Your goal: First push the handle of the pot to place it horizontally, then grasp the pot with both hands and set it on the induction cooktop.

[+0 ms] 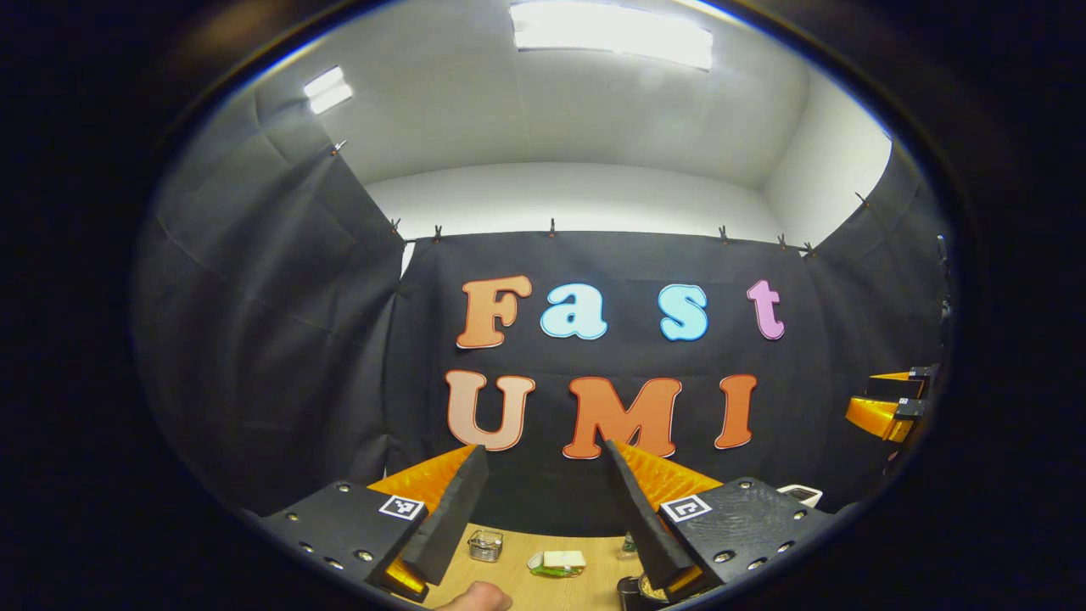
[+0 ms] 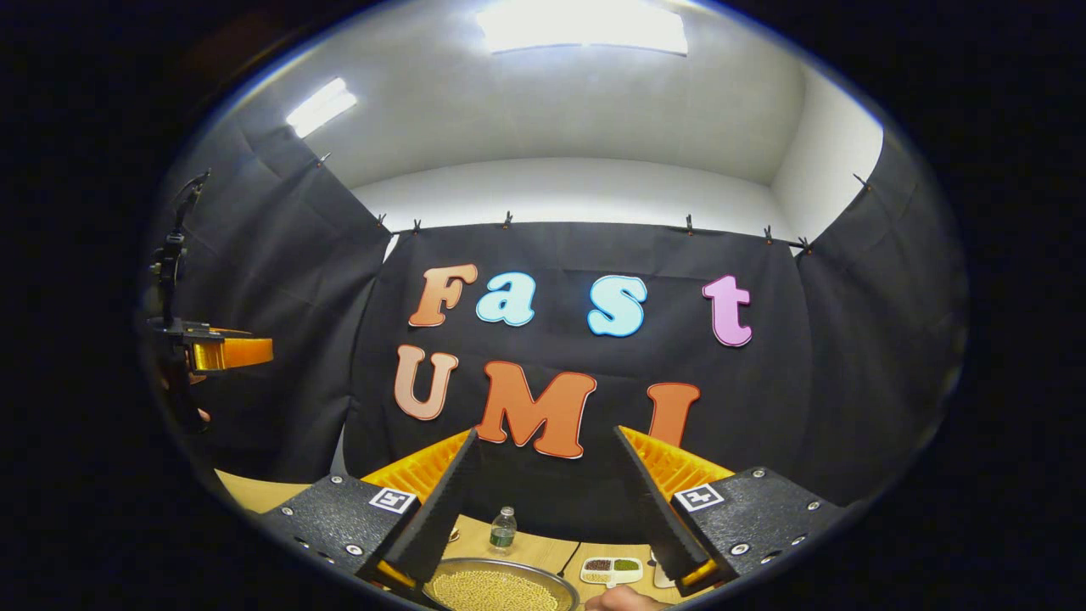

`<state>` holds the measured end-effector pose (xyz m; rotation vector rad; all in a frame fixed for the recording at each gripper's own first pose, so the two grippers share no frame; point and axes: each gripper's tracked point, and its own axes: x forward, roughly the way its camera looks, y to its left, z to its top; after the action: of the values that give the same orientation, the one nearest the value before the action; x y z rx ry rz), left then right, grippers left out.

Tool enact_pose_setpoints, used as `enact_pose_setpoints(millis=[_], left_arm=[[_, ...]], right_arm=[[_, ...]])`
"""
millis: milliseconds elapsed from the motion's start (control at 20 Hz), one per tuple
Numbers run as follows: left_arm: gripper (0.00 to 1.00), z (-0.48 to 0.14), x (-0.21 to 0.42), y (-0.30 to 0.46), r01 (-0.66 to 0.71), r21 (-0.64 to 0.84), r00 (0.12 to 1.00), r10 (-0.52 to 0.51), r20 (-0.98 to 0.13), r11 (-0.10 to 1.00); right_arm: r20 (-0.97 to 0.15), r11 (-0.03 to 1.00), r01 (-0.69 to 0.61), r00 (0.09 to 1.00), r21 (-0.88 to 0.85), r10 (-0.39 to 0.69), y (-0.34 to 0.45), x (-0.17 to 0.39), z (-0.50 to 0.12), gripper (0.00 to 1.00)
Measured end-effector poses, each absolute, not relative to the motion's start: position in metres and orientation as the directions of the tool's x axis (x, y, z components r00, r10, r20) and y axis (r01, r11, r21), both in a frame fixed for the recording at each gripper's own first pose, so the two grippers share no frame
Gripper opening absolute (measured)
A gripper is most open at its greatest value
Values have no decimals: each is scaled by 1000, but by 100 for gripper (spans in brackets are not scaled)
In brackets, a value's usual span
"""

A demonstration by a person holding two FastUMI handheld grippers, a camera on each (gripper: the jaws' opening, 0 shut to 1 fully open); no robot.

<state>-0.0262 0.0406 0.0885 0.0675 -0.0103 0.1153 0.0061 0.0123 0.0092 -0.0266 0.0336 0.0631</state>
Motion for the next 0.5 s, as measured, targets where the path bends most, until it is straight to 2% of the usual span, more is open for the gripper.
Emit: enact_pose_setpoints(millis=[450,500], left_arm=[[86,105,-30,34,-123,75,991,118,62,990],[86,106,-32,32,-121,75,991,117,62,990]], right_arm=[[-2,998,-66,998,-16,66,5,3,18,97],[-2,998,-61,998,-17,61,3,3,17,95]])
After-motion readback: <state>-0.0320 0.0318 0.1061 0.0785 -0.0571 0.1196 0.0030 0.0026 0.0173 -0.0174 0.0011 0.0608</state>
